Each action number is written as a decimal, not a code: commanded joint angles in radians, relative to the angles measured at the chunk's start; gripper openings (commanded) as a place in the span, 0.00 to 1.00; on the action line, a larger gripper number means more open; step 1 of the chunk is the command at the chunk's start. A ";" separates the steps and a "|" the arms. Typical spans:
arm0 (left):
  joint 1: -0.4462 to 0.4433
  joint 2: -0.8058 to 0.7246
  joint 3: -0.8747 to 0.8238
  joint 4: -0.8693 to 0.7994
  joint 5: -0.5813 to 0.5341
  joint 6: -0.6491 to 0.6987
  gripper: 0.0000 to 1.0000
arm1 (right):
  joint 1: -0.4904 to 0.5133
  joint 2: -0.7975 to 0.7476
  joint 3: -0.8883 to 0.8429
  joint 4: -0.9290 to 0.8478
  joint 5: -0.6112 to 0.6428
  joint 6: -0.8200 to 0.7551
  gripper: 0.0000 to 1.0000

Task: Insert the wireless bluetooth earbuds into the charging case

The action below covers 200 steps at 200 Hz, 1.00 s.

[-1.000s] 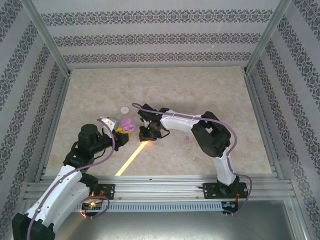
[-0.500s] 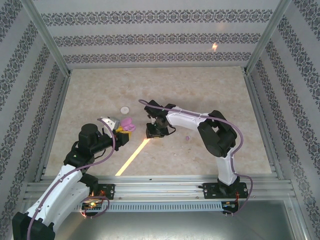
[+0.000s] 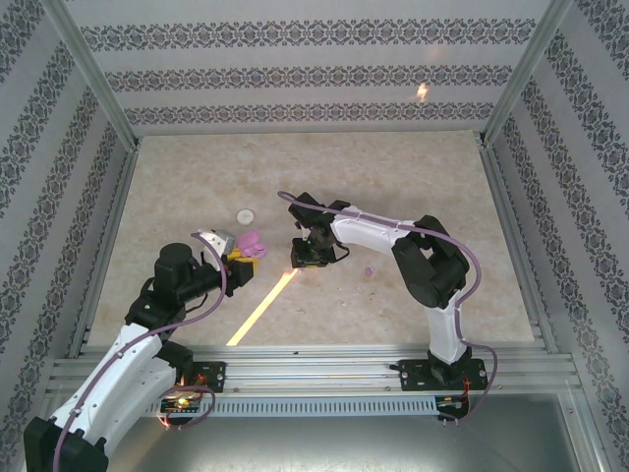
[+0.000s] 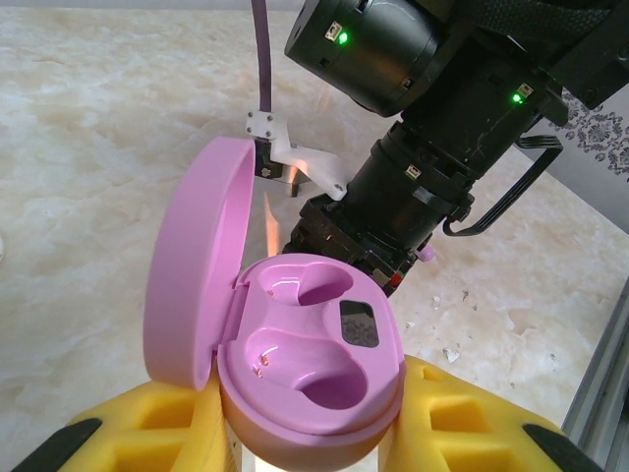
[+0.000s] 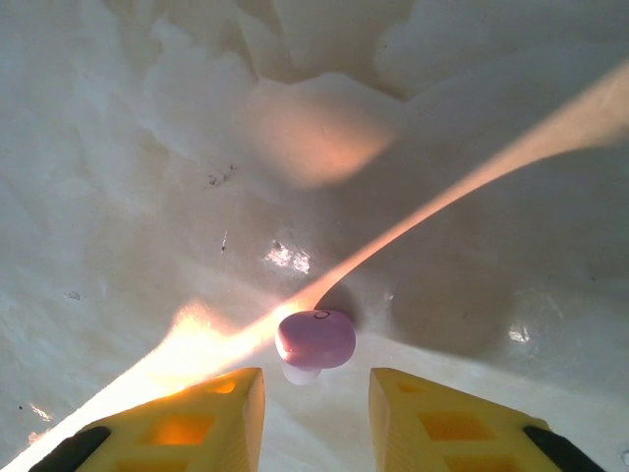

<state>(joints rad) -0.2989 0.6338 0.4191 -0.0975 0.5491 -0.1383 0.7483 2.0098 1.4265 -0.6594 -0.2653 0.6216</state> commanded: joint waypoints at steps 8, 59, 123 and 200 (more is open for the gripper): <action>0.009 -0.001 0.003 0.039 0.023 -0.011 0.05 | -0.003 -0.035 0.012 -0.034 0.012 0.031 0.36; 0.010 0.003 0.002 0.040 0.024 -0.004 0.05 | 0.017 -0.017 0.003 -0.002 0.011 0.080 0.47; 0.010 -0.021 0.012 -0.005 0.016 0.008 0.05 | 0.037 0.051 0.089 -0.064 0.054 0.054 0.42; 0.009 -0.022 0.011 -0.003 0.016 0.008 0.05 | 0.046 0.078 0.141 -0.075 0.053 0.036 0.42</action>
<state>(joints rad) -0.2989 0.6243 0.4191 -0.0986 0.5491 -0.1379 0.7769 2.0712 1.5291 -0.7074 -0.2317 0.6746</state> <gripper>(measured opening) 0.324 0.421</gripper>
